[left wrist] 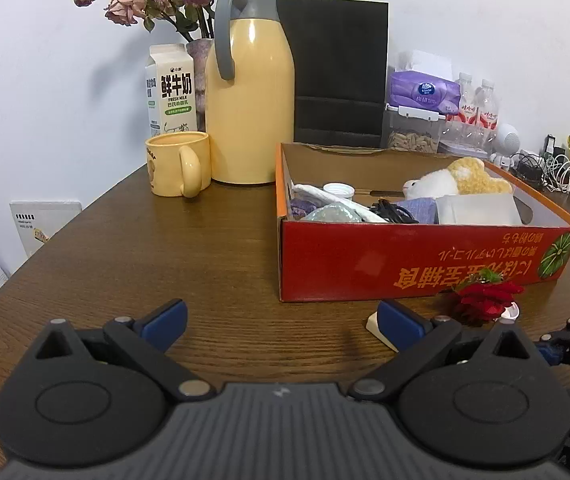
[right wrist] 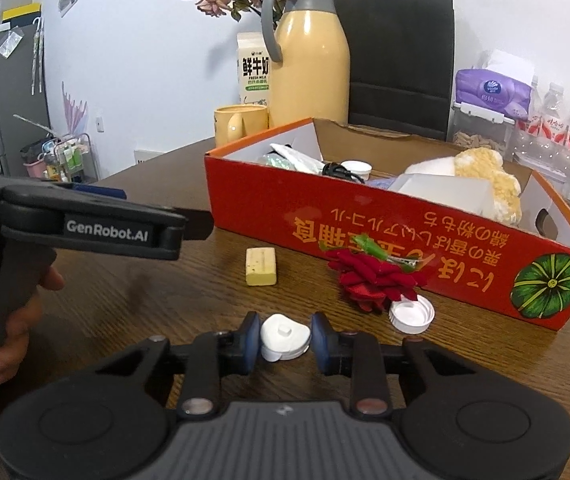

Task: Organize objects
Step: 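Grasp the white heart-shaped cap with the right gripper, then grasp the yellow soap bar with the left gripper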

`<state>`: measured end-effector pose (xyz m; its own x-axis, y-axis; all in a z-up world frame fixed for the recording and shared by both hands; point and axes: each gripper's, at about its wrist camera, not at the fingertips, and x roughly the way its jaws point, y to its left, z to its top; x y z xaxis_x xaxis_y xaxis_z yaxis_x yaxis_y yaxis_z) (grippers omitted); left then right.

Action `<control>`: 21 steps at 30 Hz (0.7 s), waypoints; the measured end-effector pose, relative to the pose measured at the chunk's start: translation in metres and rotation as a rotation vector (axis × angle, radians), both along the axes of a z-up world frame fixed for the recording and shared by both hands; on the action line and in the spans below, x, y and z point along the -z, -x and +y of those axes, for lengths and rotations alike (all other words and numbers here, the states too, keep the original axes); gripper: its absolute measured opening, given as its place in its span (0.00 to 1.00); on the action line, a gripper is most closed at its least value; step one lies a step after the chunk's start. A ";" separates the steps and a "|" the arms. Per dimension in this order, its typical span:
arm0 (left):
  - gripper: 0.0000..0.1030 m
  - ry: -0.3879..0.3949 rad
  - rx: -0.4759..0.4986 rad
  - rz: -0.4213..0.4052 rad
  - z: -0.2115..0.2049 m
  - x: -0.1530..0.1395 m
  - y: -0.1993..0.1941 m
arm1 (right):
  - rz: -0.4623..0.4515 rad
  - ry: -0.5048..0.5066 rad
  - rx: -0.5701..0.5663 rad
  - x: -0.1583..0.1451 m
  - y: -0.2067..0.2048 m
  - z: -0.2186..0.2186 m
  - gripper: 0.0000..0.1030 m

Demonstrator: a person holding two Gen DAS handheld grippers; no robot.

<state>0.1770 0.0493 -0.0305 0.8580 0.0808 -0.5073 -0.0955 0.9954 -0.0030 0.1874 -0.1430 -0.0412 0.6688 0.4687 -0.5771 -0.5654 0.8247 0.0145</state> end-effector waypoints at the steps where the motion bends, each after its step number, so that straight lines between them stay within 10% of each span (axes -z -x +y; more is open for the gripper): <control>1: 1.00 -0.001 -0.001 0.003 0.000 0.000 0.000 | -0.004 -0.002 0.001 0.000 0.001 -0.001 0.26; 21: 1.00 -0.029 0.019 0.050 -0.016 0.008 -0.009 | -0.064 -0.099 0.108 -0.014 -0.003 -0.054 0.26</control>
<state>0.1859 0.0335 -0.0382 0.8333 0.0797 -0.5471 -0.0758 0.9967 0.0297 0.1906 -0.1966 -0.0267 0.7526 0.4446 -0.4858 -0.4758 0.8771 0.0657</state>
